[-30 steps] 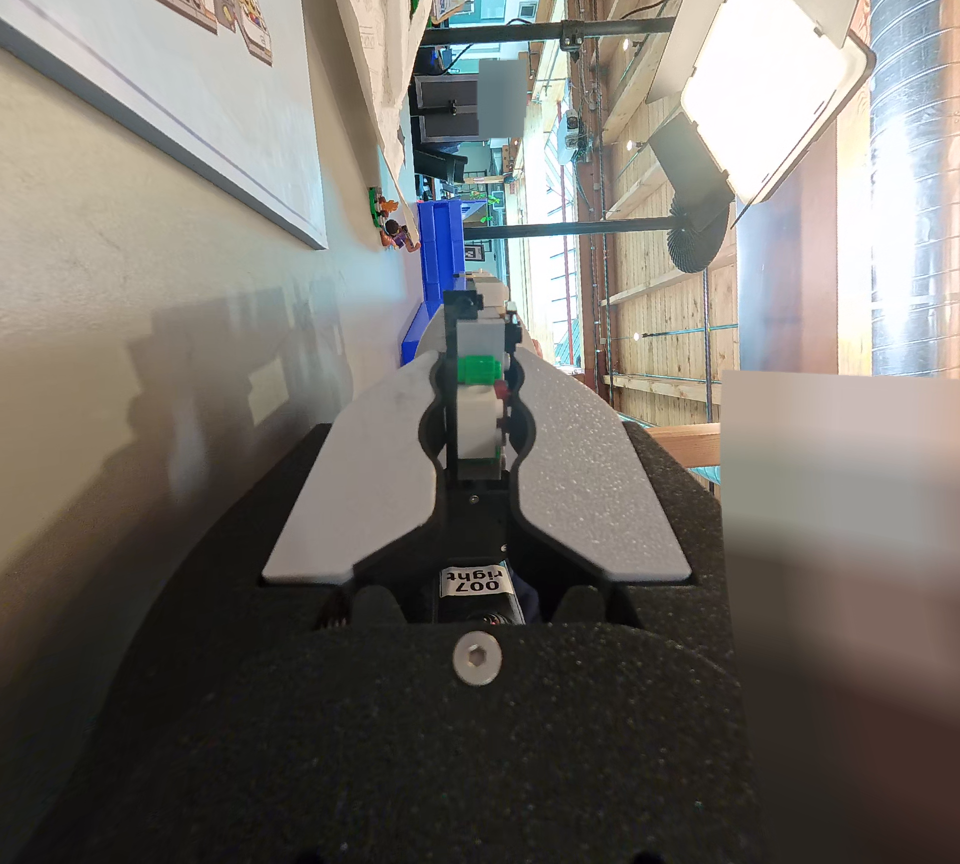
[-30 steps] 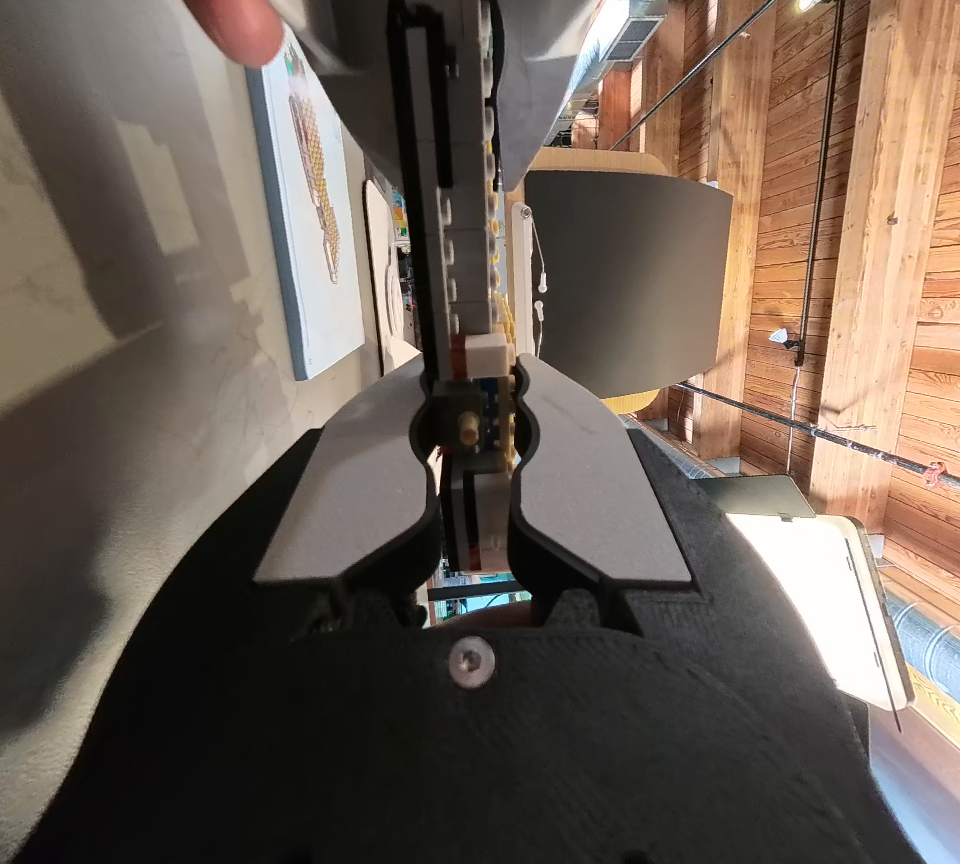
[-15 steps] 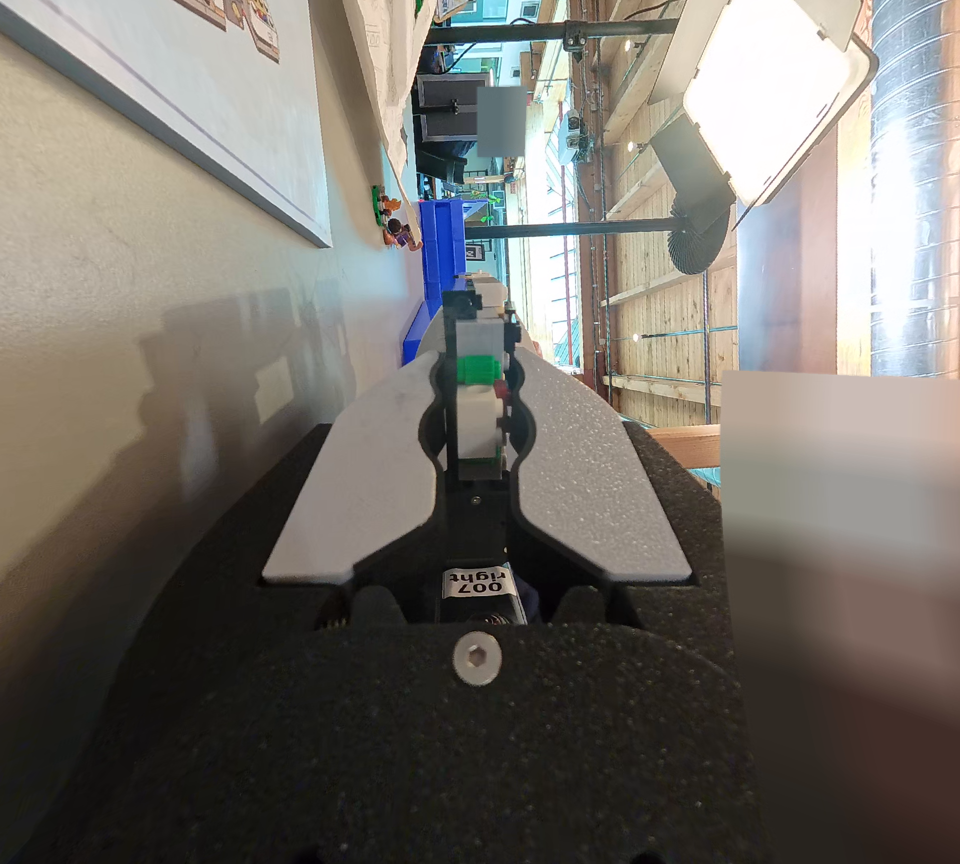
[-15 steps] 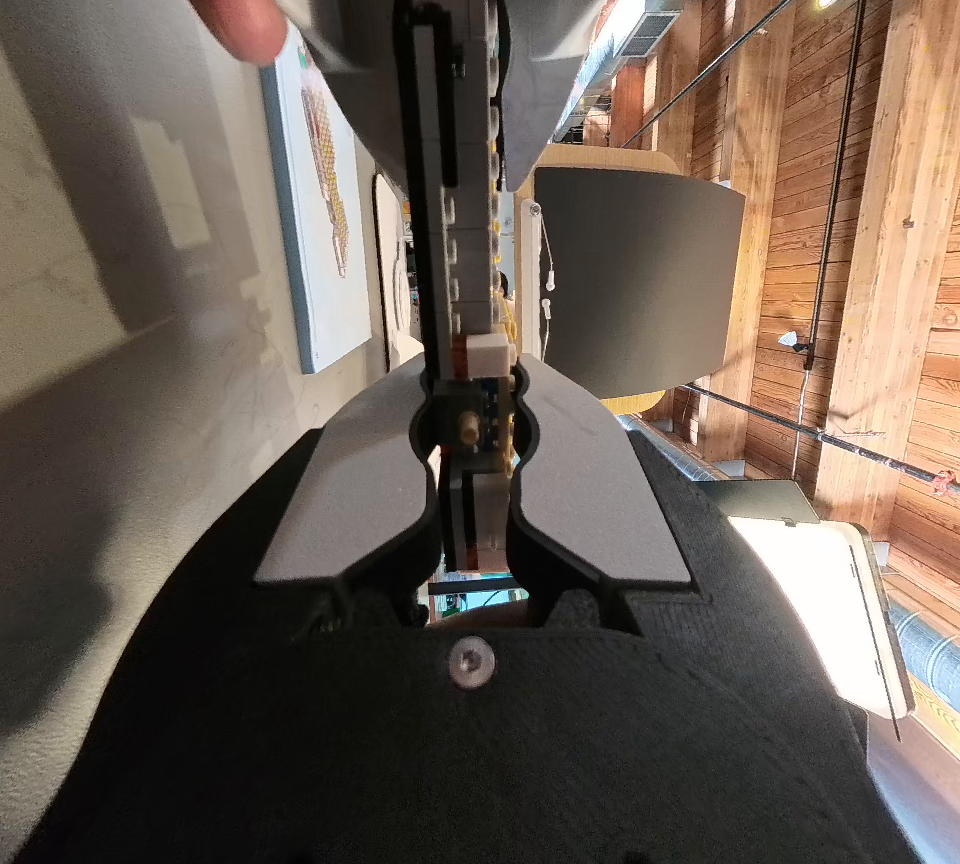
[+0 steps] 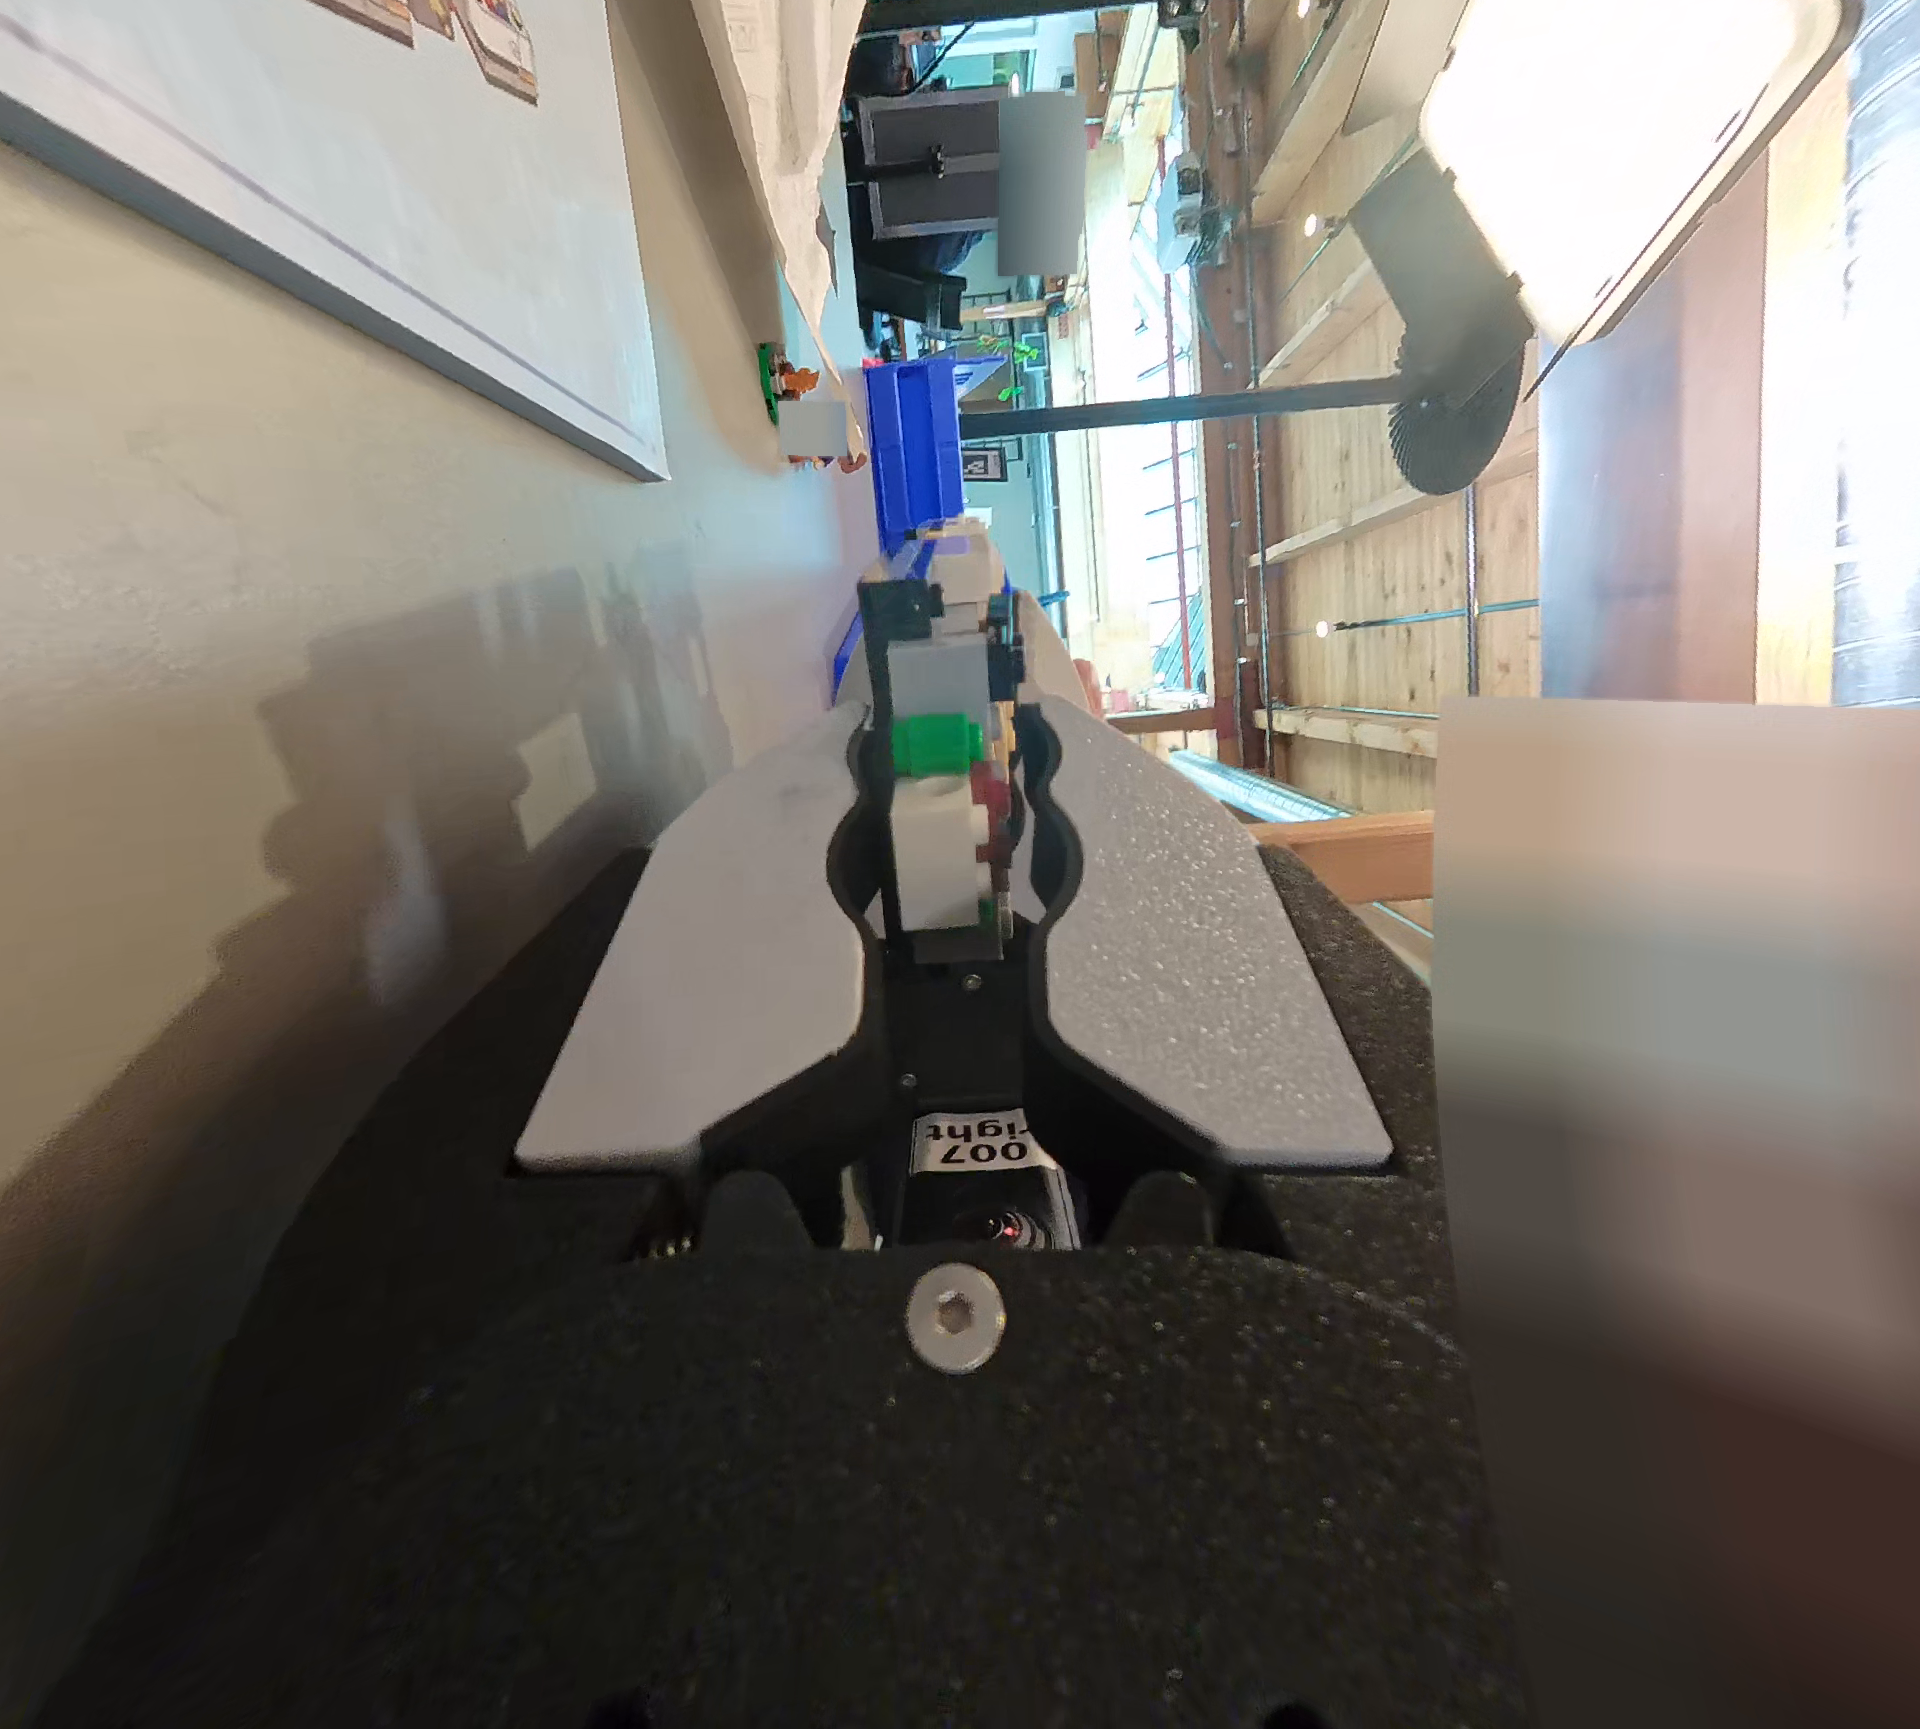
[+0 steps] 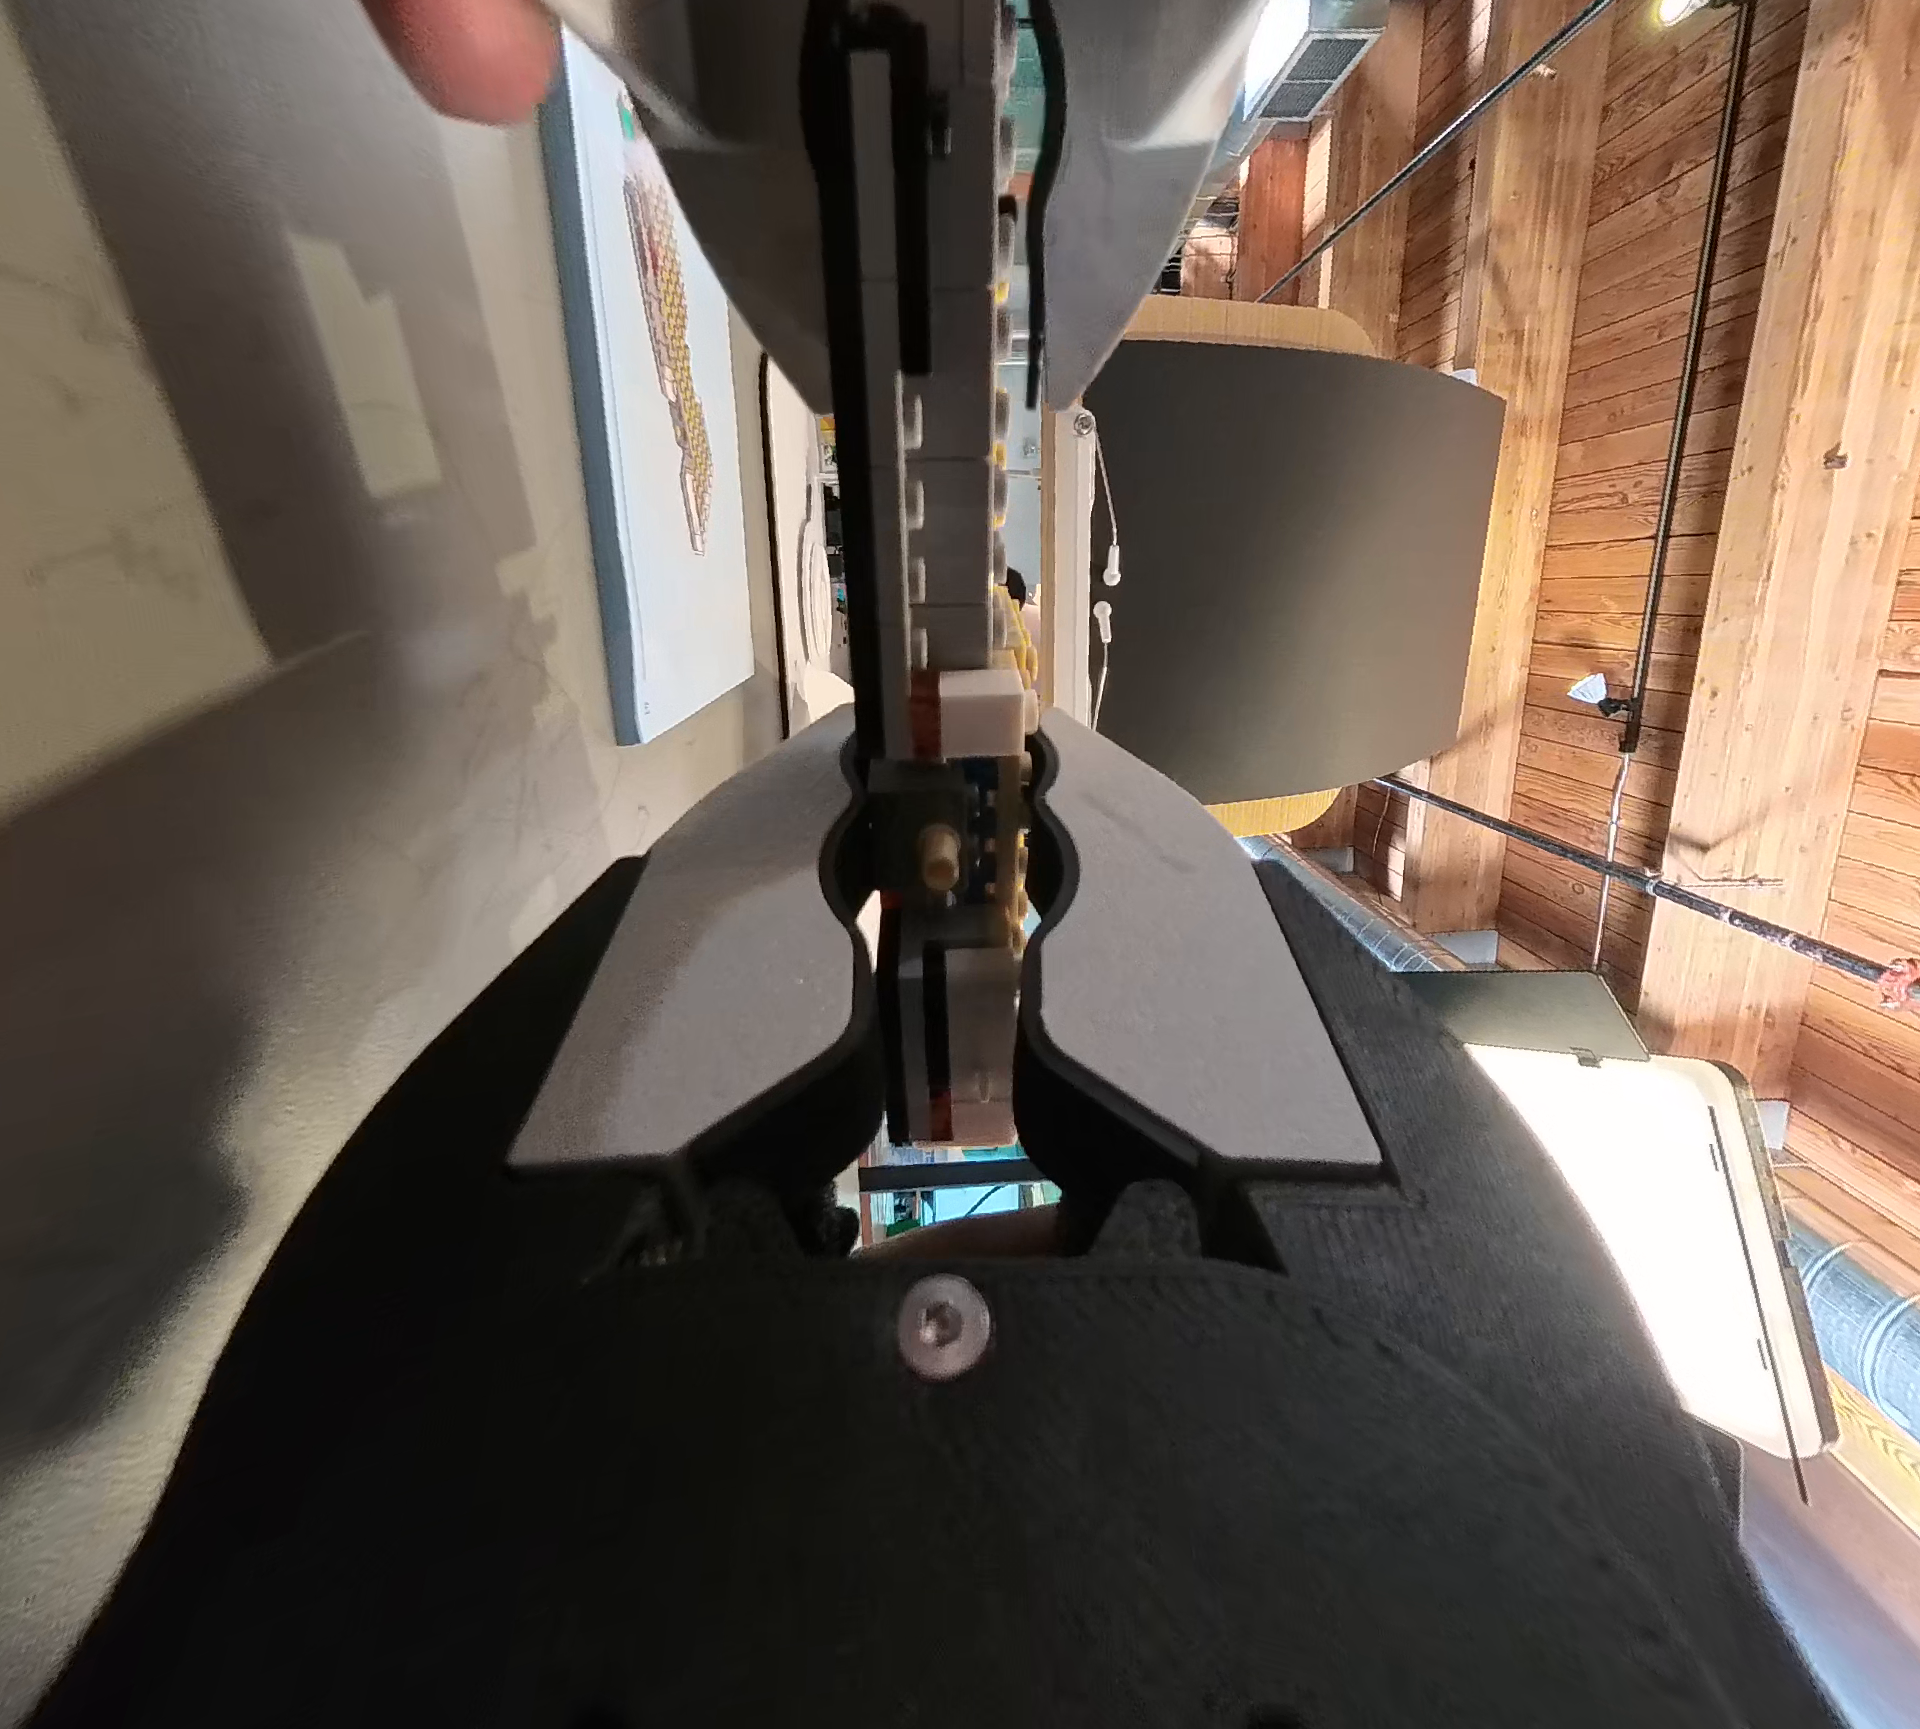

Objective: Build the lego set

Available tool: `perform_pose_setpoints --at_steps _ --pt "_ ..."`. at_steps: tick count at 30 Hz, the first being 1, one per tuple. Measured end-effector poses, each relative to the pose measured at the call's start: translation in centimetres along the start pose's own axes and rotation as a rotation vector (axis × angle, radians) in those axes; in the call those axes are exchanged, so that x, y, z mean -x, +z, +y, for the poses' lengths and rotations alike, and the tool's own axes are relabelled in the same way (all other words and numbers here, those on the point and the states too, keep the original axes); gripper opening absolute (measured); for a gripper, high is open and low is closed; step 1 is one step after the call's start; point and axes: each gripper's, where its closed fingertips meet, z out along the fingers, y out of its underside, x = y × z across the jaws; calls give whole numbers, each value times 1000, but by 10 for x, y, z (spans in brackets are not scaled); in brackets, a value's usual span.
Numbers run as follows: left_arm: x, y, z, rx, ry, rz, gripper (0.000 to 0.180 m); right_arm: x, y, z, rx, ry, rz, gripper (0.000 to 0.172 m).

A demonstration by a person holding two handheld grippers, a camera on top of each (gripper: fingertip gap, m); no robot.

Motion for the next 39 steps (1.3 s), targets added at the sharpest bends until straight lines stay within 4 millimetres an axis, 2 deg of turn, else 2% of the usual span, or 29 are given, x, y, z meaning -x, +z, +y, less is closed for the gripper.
perform_pose_setpoints --at_steps 4,8,12,26,36,39 --pt "0 5 12 78 15 -9 32 1 -1 -3 -13 -8 0 25" --pt "0 8 20 119 25 -12 33 1 -1 -3 -17 -11 0 25" --pt "0 8 22 122 15 1 21 -1 -2 -5 -26 -6 6 25" --pt "6 9 23 115 -18 0 21 7 -2 -4 -16 -28 -47 25" --pt "4 11 21 90 -23 22 21 3 1 -4 -18 21 -11 26" --pt "4 9 16 67 -29 27 20 -1 1 -5 -27 59 6 43"
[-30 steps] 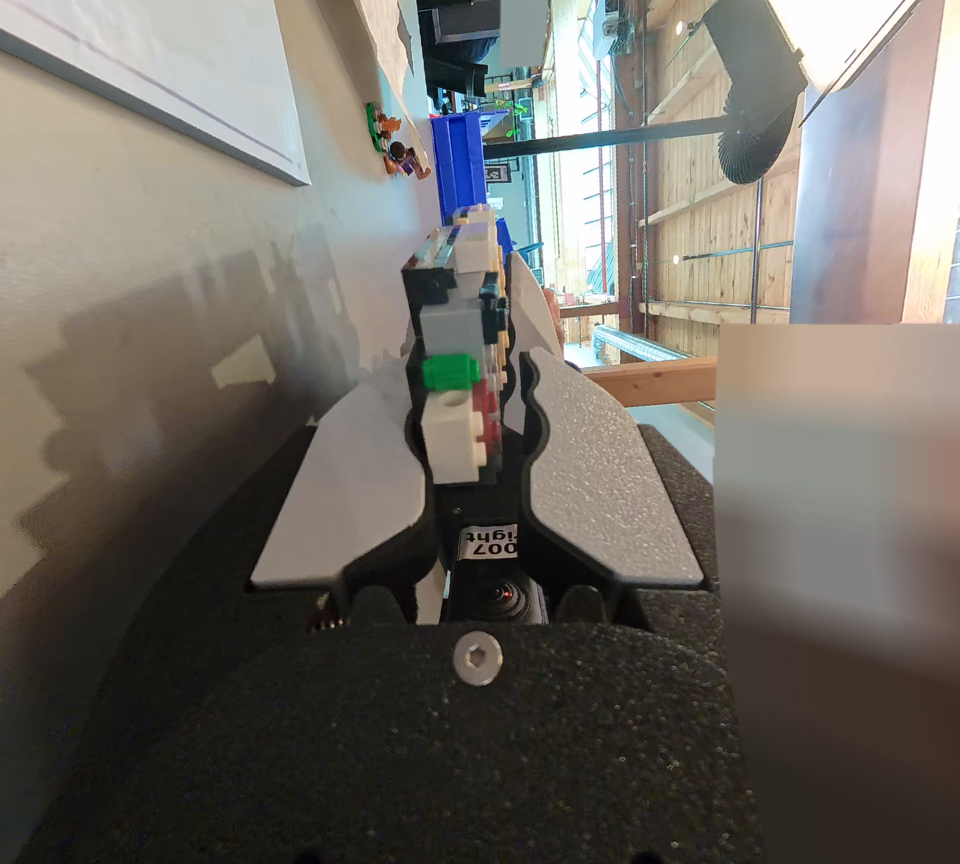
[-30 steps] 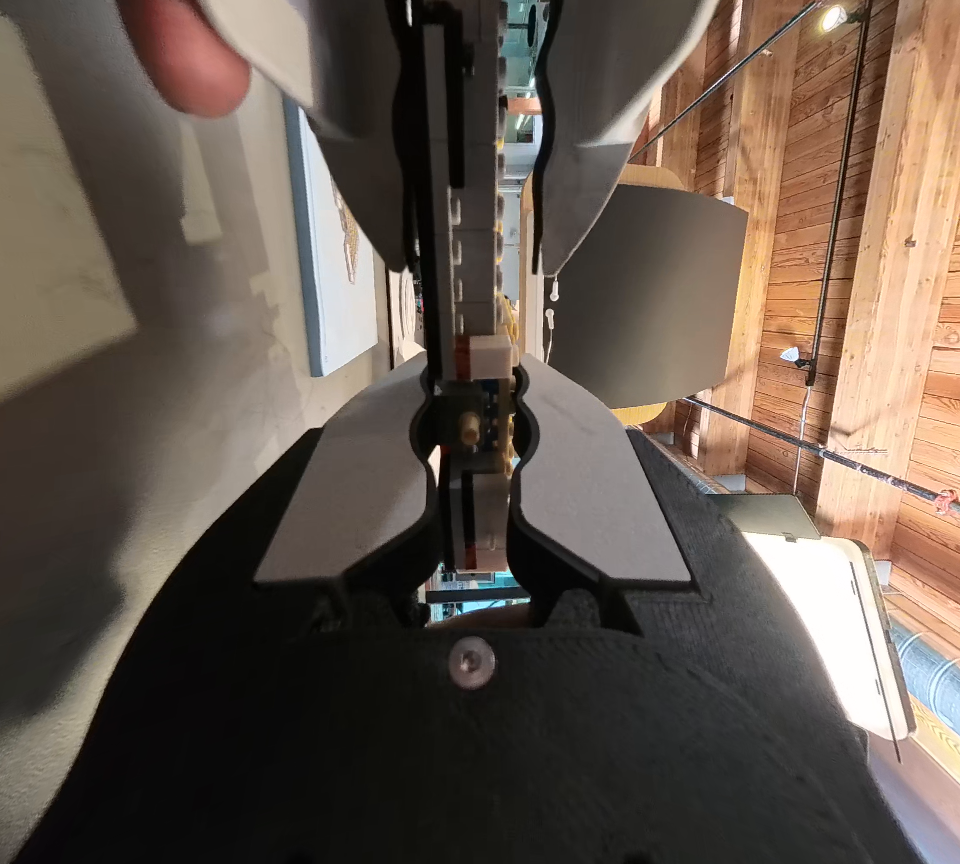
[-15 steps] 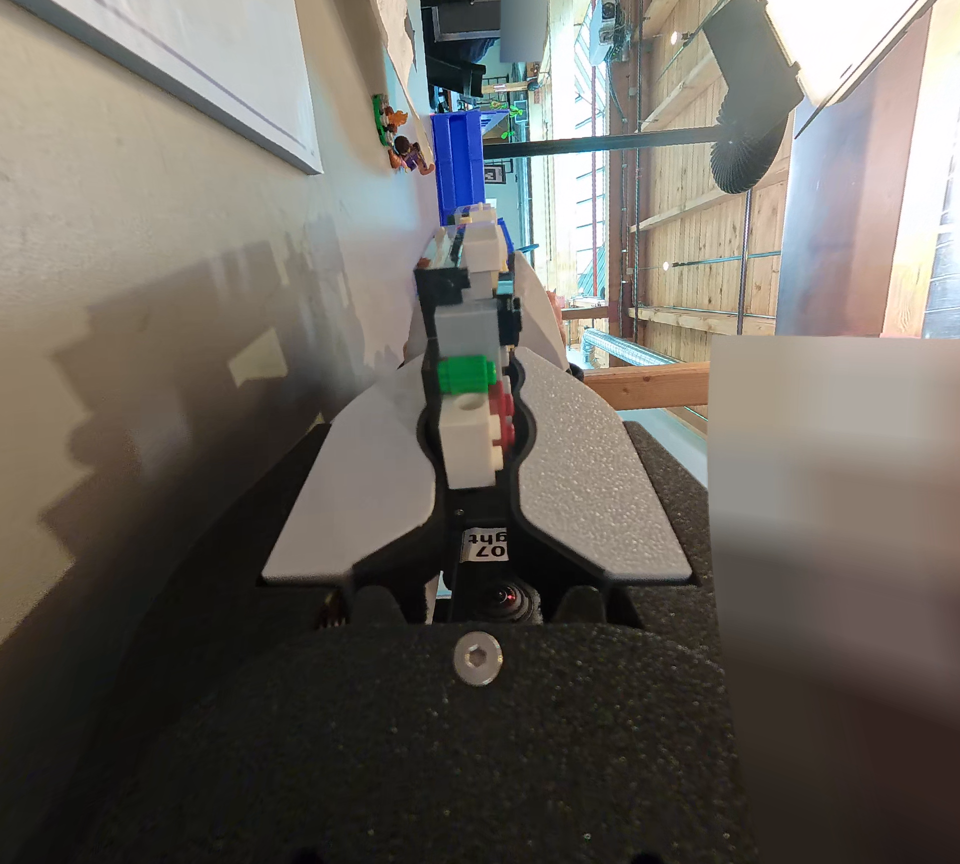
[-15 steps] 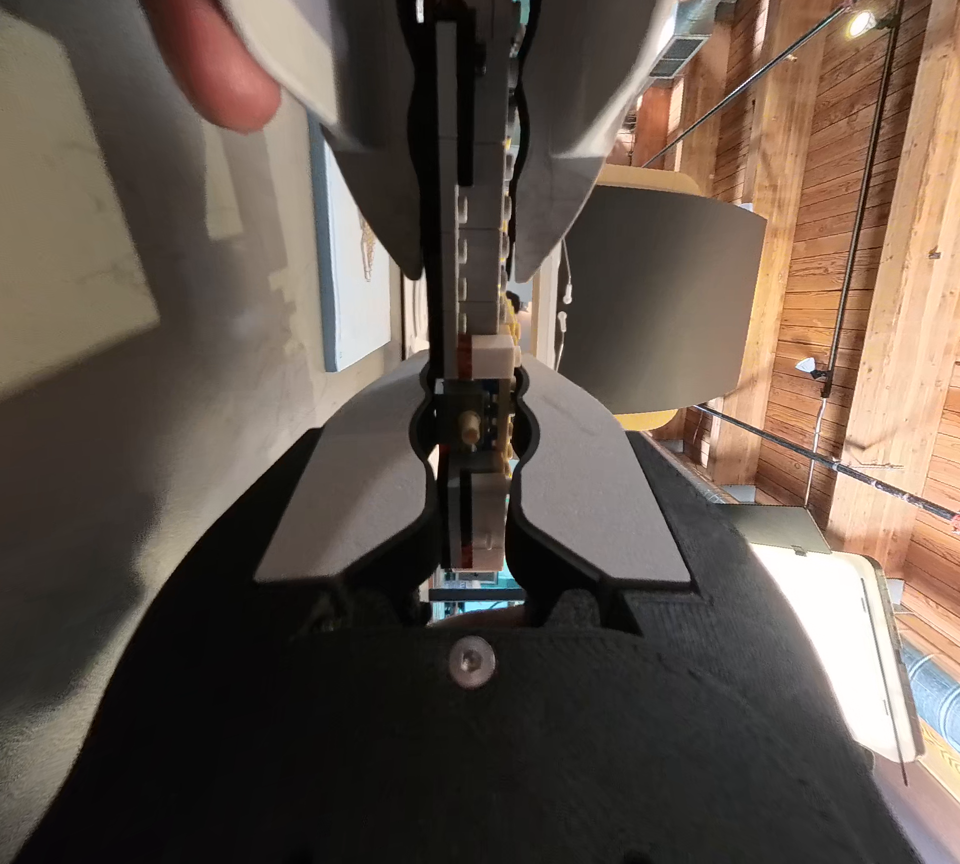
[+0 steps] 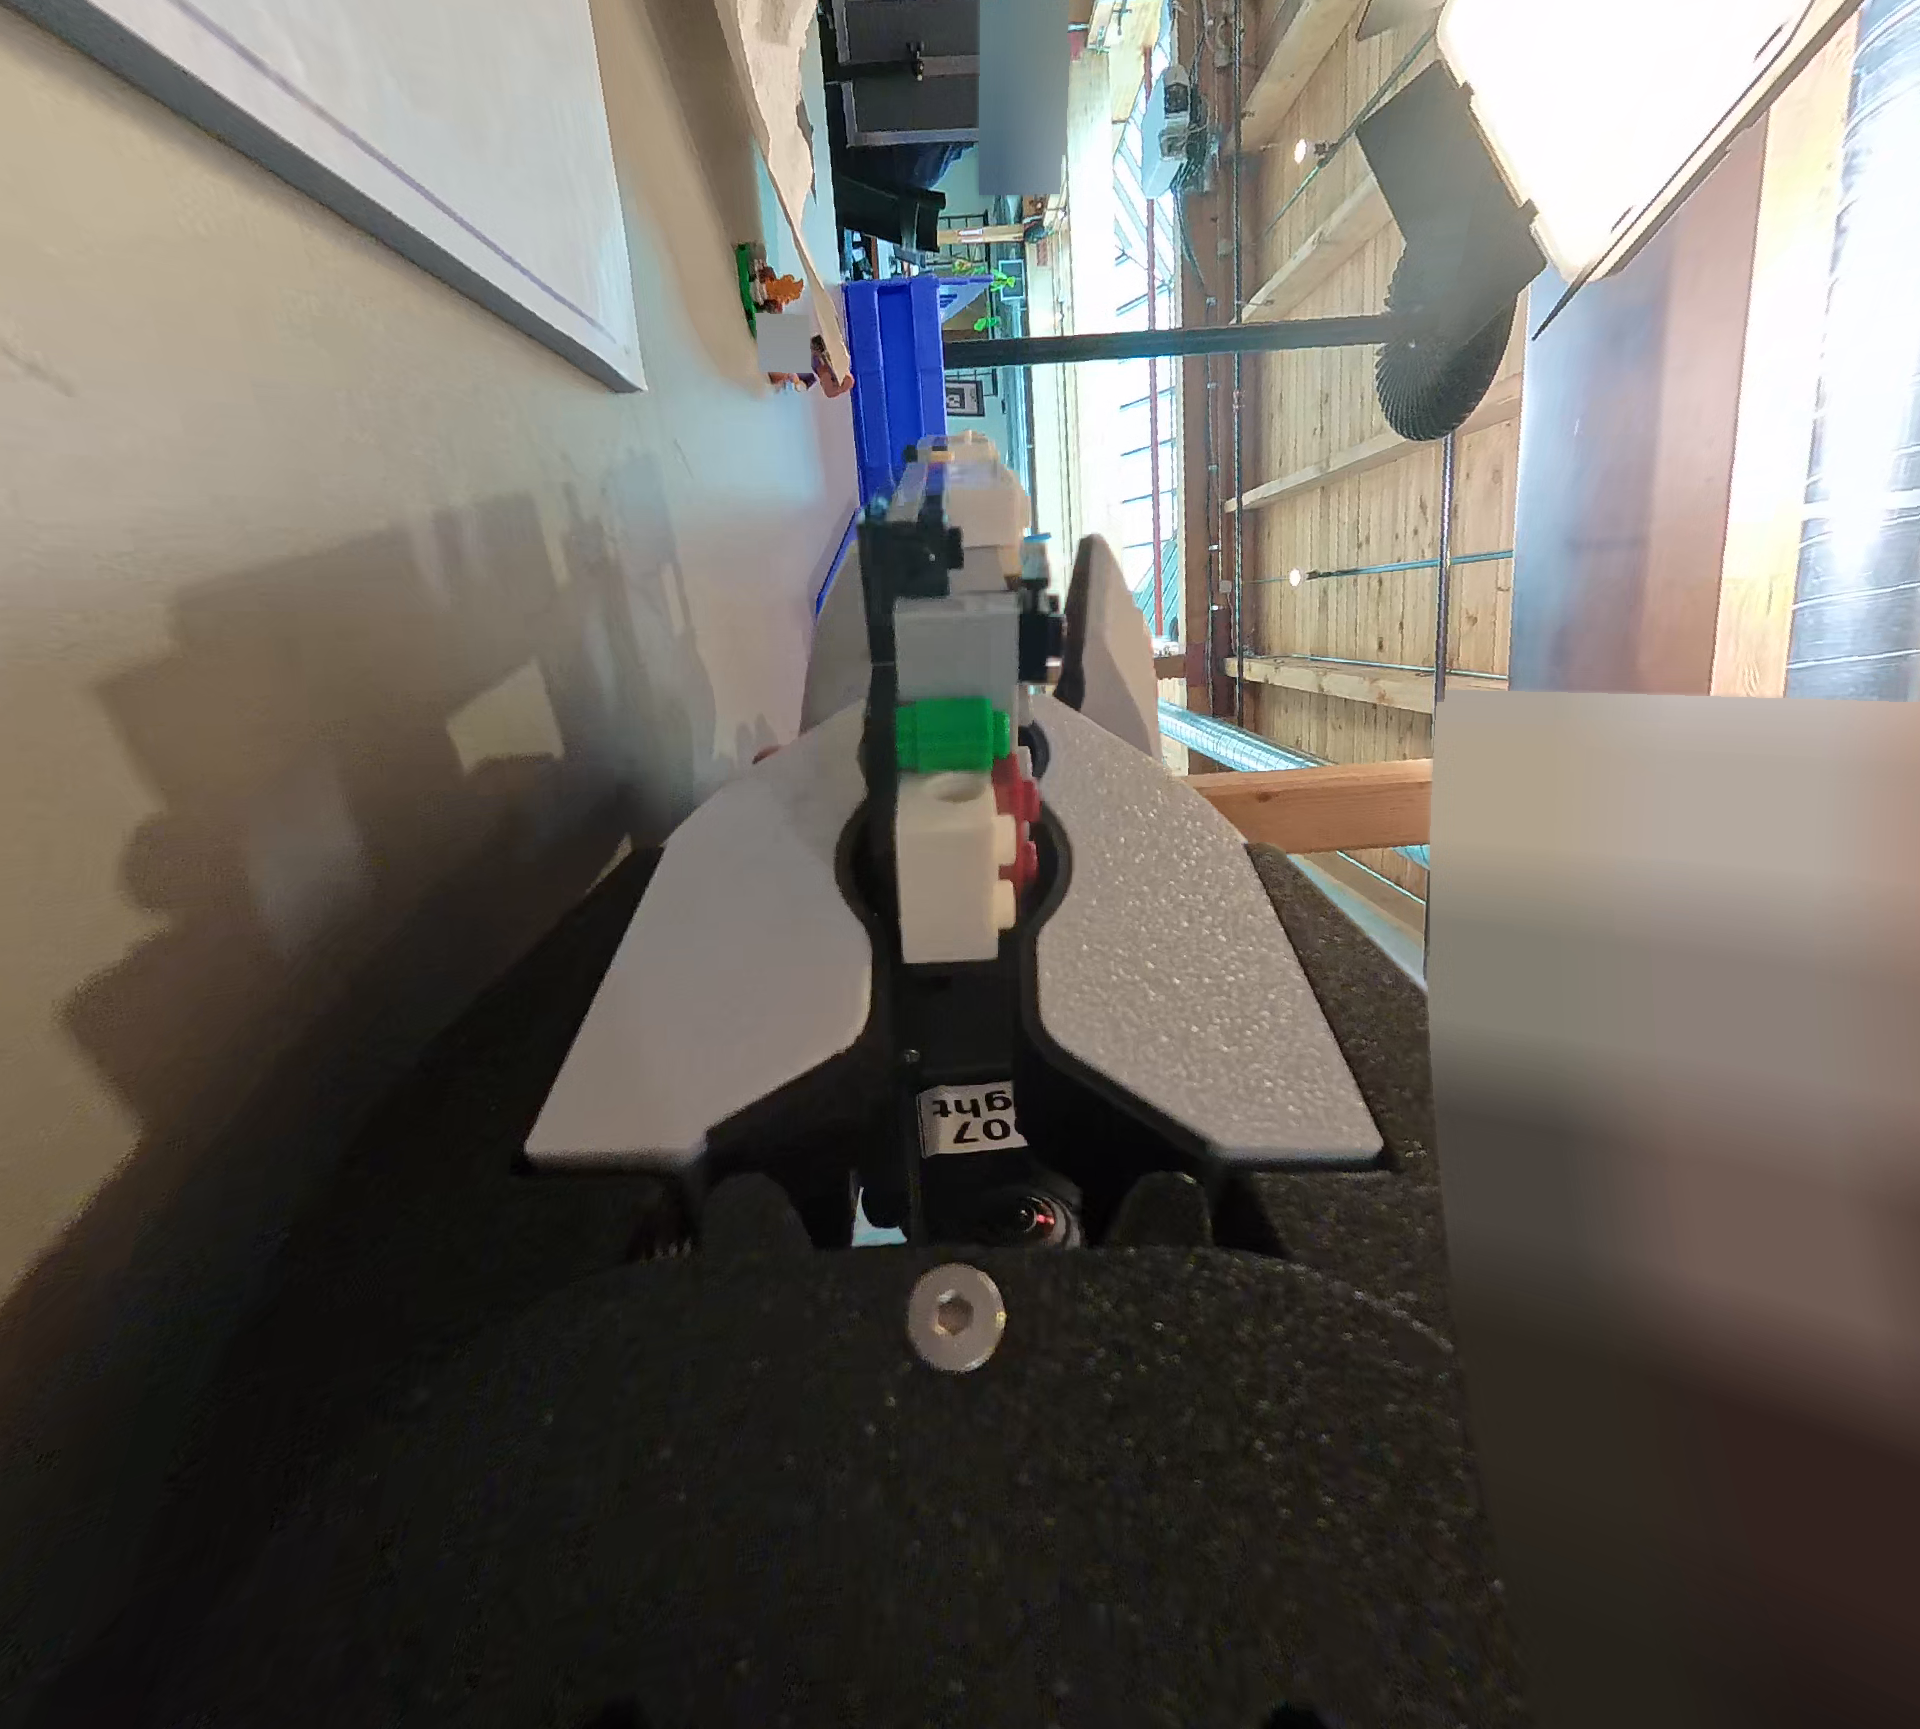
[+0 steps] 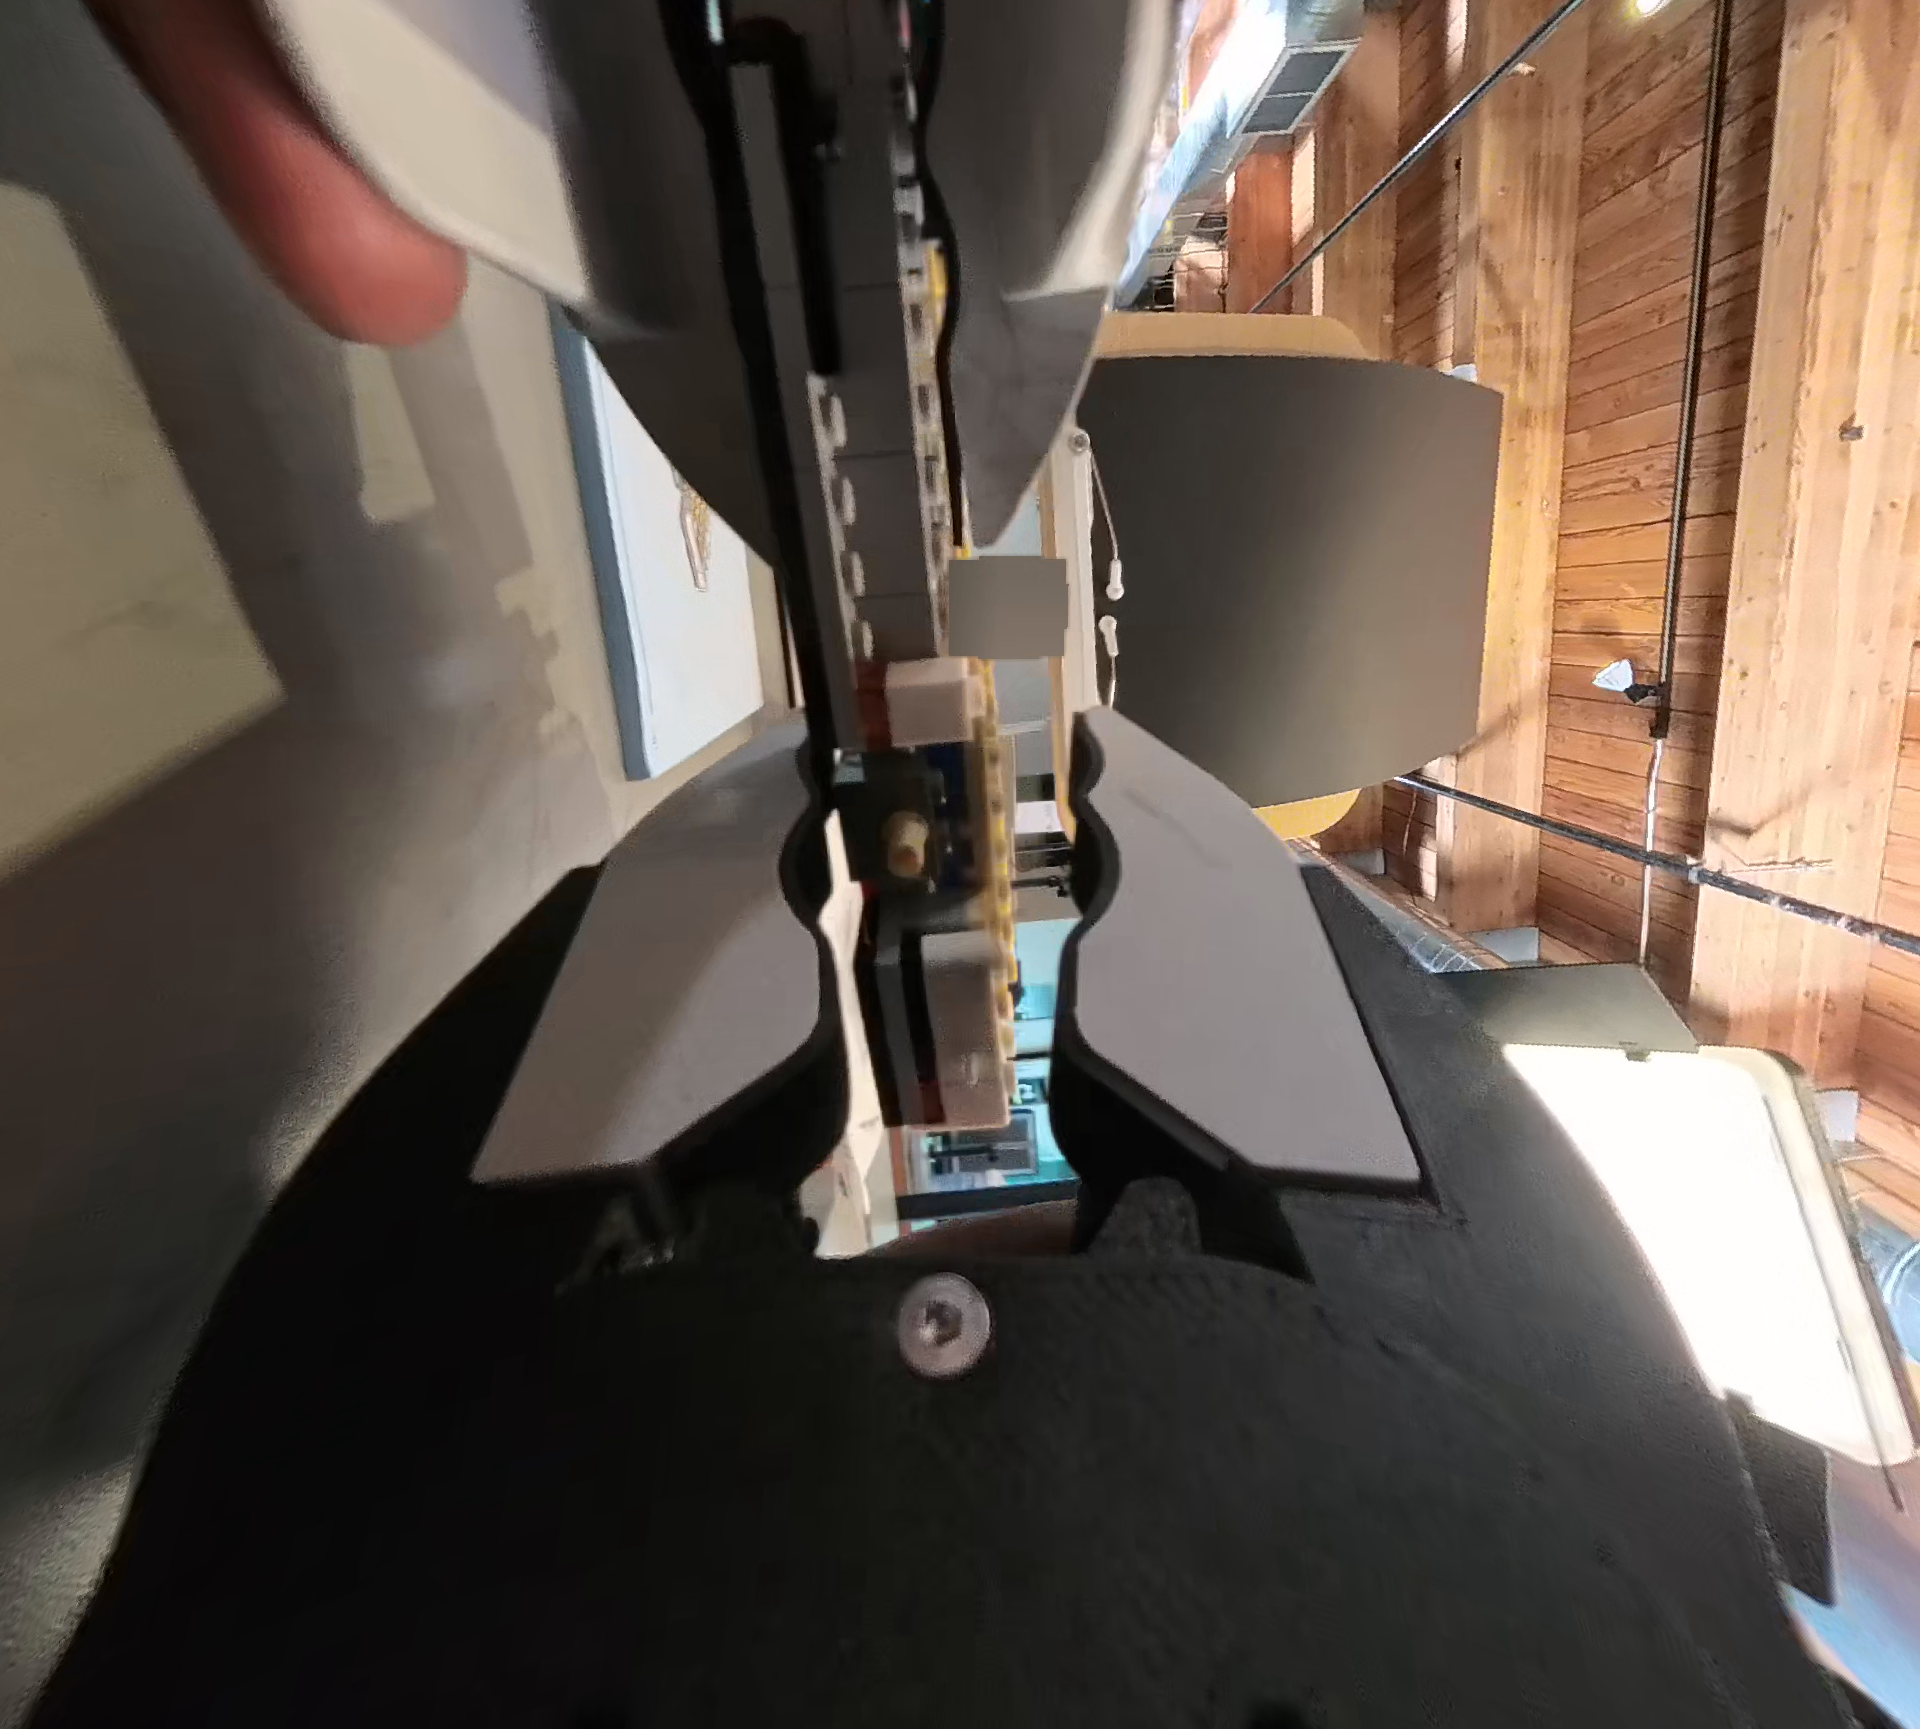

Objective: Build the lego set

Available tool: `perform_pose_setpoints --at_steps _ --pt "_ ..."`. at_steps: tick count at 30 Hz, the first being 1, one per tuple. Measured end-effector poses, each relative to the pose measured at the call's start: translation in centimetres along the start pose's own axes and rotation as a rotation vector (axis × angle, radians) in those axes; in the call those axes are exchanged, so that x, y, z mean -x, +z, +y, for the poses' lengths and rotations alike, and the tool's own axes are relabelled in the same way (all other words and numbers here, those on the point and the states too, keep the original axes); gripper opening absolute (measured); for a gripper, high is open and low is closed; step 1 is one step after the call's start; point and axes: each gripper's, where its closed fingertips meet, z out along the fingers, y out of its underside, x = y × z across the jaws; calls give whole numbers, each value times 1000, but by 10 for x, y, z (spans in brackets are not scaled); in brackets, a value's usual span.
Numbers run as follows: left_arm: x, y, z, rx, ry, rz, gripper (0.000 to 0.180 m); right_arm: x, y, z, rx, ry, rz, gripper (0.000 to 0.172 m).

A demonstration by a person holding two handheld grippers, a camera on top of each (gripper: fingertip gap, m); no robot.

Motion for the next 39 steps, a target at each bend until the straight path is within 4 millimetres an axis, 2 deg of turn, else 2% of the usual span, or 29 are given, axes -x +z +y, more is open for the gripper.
perform_pose_setpoints --at_steps 5,9,12,21,28,39 --pt "0 -3 -6 -27 -2 3 20 -4 0 1 -2 57 8 57" --pt "-2 -4 -8 -36 -2 11 20 -5 0 1 -12 64 10 54" --pt "-2 -4 -8 -37 -1 9 20 -3 -3 -6 -47 36 14 49" --pt "-1 -1 -3 -11 15 -6 20 0 -6 -18 -119 -3 18 46" --pt "-6 2 3 18 50 12 20 -1 -5 -13 -99 4 23 28" --pt "-5 2 4 23 40 19 20 0 -7 -13 -103 -12 1 25"
